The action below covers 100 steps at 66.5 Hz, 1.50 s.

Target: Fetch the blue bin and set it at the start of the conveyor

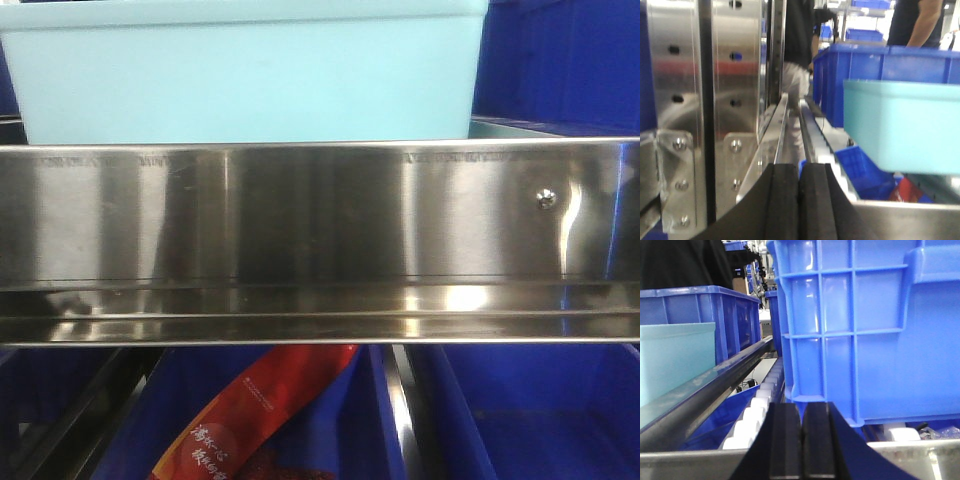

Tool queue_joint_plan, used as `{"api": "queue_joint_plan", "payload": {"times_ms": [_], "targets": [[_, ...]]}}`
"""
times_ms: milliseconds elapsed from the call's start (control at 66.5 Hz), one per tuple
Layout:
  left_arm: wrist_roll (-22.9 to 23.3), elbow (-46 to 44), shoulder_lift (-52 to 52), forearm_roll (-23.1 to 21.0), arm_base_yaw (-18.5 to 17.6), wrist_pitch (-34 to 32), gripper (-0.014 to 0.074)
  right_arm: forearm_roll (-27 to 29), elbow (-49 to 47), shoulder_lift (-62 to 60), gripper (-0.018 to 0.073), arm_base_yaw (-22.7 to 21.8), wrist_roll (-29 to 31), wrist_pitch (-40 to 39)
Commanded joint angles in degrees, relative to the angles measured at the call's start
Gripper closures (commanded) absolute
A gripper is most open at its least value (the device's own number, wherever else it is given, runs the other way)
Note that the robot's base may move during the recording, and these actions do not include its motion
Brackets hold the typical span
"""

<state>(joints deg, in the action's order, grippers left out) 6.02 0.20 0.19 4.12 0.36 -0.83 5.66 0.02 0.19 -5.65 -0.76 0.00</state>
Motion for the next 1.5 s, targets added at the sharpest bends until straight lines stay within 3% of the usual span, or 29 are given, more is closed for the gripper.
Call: {"api": "queue_joint_plan", "payload": {"times_ms": [0,211,346,466,571,662,752,797,932,1113,1218,1293,1489], "targets": [[0.0,-0.2,-0.2,-0.2,0.0,-1.9,0.0707,0.1,0.0,-0.2,0.0721,0.1,0.2,-1.7],[0.0,-0.2,-0.2,-0.9,0.0,-5.0,0.0707,1.4,-0.3,-0.2,0.0721,0.2,0.2,-6.5],[0.1,-5.9,-0.2,-0.9,0.0,-3.0,0.0707,1.4,-9.4,-0.2,0.0676,0.2,0.2,0.9],[0.1,-15.3,1.2,-0.9,0.0,6.6,0.0660,1.4,-20.4,2.3,0.0414,0.2,0.2,10.1],[0.1,-23.4,5.8,-0.3,0.0,13.9,0.0471,1.4,-26.9,8.1,0.0137,0.2,0.2,12.4],[0.1,-27.0,9.8,0.3,0.0,14.0,0.0275,0.6,-29.3,12.6,-0.0013,0.2,0.2,11.3],[0.1,-28.9,13.7,0.6,0.0,13.1,0.0134,0.5,-31.4,17.2,-0.0009,0.2,0.2,10.6],[0.1,-30.2,15.8,0.6,0.0,13.5,0.0105,0.5,-33.0,19.7,-0.0009,0.4,0.2,11.3],[0.1,-34.2,21.6,0.6,-1.2,16.4,0.0101,0.5,-39.5,27.6,-0.0009,5.3,6.9,13.7],[-0.1,-39.8,30.0,1.8,-9.2,18.0,0.0101,0.5,-49.3,39.3,-0.0009,15.1,7.8,19.5],[-0.1,-45.8,37.5,2.5,-14.1,23.6,0.0101,0.5,-57.8,49.0,-0.0009,19.8,7.8,27.7],[-0.1,-51.0,43.3,2.5,-16.2,28.7,0.0101,0.5,-64.1,55.6,-0.0009,20.7,6.5,32.5],[0.6,-67.8,59.2,2.0,-15.9,42.9,0.0101,0.5,-81.5,71.5,-0.0009,20.7,0.8,46.5]]}}
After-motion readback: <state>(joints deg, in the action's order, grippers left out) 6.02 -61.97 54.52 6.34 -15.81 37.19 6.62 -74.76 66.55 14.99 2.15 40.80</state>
